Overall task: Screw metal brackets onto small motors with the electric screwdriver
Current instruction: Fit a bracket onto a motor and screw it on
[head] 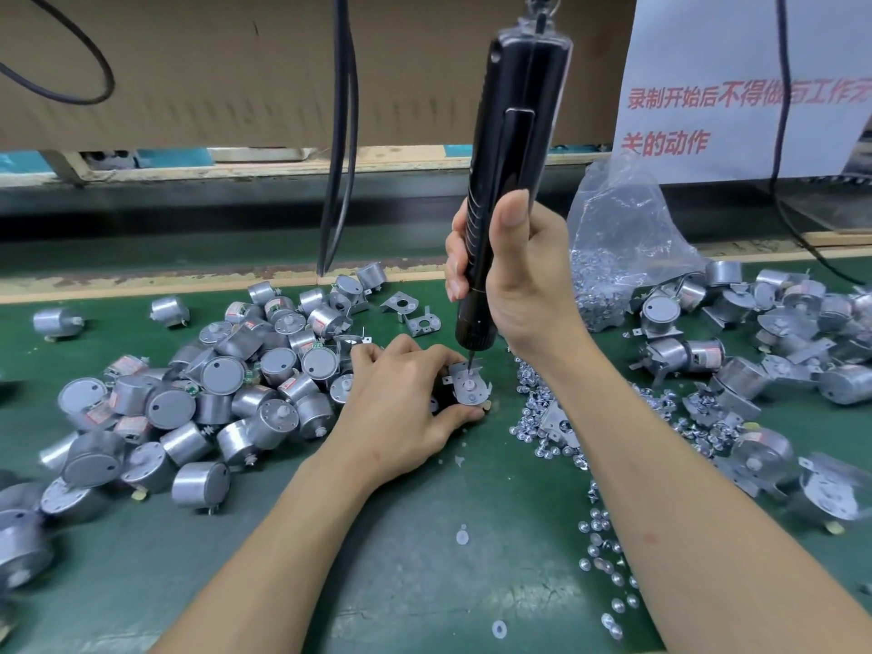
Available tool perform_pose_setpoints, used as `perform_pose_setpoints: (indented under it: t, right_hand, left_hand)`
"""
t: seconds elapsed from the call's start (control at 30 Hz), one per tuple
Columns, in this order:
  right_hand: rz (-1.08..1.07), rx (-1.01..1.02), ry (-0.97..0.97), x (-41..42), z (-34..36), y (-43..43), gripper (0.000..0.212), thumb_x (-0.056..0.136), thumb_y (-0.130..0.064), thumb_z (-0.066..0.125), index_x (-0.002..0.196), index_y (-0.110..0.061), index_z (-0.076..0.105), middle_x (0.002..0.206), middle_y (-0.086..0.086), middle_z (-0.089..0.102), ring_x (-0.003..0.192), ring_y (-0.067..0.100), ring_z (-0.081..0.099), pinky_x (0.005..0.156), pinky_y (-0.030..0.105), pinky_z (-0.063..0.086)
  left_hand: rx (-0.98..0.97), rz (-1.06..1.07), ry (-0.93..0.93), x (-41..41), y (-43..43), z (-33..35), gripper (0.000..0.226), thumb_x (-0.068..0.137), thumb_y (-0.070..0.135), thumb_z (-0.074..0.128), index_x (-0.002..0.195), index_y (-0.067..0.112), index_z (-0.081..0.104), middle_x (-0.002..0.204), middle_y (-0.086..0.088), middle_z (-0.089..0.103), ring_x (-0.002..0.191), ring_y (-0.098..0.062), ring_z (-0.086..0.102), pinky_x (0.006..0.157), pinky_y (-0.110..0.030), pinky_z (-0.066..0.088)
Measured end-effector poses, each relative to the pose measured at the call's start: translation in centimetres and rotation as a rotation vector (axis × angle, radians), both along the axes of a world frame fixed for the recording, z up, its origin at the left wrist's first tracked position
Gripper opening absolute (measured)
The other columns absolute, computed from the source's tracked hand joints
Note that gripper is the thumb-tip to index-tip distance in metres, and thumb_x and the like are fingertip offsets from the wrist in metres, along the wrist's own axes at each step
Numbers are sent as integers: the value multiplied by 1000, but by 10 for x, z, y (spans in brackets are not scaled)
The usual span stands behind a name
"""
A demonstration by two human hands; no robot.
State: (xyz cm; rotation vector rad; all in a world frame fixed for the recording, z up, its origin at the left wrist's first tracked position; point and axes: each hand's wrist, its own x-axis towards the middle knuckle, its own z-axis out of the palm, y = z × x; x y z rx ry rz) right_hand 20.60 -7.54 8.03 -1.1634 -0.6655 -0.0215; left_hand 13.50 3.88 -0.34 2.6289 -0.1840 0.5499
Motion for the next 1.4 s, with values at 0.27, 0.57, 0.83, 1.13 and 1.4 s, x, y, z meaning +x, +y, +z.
perform_pose_setpoints:
  t: [0.27, 0.57, 0.83, 1.13, 1.4]
  right_hand:
    - [8, -6, 12, 1, -2, 0, 80, 61, -87, 64, 79, -9, 55, 56, -4, 54, 43, 17, 48, 48, 28, 43]
    - [13, -57, 15, 2, -3, 3, 80, 62, -88, 64, 74, -10, 53, 55, -4, 54, 43, 16, 48, 48, 26, 43]
    - [-13, -56, 36, 4, -5, 6, 76, 64, -87, 66, 68, -12, 51, 51, -1, 50, 39, 17, 45, 47, 24, 39]
    - [-26, -91, 14, 4, -6, 10, 75, 69, -84, 64, 66, -11, 49, 51, 0, 50, 40, 18, 46, 47, 24, 39]
    - [-36, -79, -8, 6, -11, 9, 82, 74, -82, 63, 66, -3, 43, 53, 2, 50, 41, 19, 47, 48, 26, 40]
  left_hand:
    - [10, 3, 7, 0, 0, 1, 52, 76, 62, 71, 116, 29, 63, 87, 12, 61, 97, -9, 49, 83, -34, 22]
    - [3, 4, -5, 0, -2, 0, 52, 77, 60, 72, 116, 28, 64, 84, 14, 56, 96, -9, 49, 82, -33, 21]
    - [25, 14, -20, -3, -4, 0, 51, 79, 57, 72, 116, 24, 64, 79, 13, 51, 98, -12, 50, 85, -37, 25]
    - [43, 18, -12, -1, -4, -1, 50, 79, 58, 70, 116, 25, 64, 80, 16, 48, 99, -13, 50, 84, -37, 24]
    - [40, 16, -18, -1, -3, -2, 49, 79, 60, 69, 114, 26, 64, 74, 19, 49, 97, -12, 49, 83, -36, 24]
